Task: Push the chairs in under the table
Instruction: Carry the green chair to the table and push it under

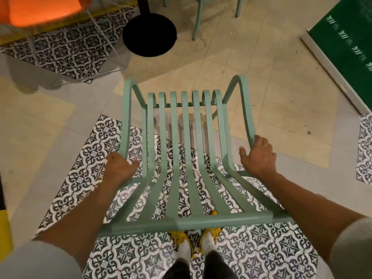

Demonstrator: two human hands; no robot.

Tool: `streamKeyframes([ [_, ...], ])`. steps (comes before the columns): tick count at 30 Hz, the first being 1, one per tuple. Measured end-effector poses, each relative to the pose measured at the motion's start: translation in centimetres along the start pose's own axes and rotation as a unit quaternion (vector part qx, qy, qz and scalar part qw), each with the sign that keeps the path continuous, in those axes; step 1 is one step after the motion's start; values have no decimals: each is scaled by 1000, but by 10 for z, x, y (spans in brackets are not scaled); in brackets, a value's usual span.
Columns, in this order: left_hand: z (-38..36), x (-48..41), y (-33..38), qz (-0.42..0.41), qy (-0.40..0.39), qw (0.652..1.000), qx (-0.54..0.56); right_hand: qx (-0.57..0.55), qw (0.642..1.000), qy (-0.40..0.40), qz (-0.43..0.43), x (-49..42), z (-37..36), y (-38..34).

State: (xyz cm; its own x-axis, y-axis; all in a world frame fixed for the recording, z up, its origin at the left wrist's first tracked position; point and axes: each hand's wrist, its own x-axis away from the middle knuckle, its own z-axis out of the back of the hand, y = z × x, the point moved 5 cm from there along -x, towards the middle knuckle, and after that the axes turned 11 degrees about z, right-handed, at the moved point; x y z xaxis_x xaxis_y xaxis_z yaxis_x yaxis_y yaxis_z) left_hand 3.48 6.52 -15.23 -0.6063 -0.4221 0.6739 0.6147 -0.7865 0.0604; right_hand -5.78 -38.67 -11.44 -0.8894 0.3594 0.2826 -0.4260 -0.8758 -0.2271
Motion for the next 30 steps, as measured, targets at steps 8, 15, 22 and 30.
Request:
streamKeyframes([
  [8,39,147,-7,-156,-87,984,-20,-26,975,-115,189,82,70,-65],
  [15,44,266,-27,-349,8,928,-132,-34,976,-102,192,167,102,-78],
  [22,44,263,-30,-344,37,915,-205,76,976,-84,184,210,102,-67],
  [30,34,260,-22,-287,75,918,-265,109,969,-91,204,206,103,-68],
])
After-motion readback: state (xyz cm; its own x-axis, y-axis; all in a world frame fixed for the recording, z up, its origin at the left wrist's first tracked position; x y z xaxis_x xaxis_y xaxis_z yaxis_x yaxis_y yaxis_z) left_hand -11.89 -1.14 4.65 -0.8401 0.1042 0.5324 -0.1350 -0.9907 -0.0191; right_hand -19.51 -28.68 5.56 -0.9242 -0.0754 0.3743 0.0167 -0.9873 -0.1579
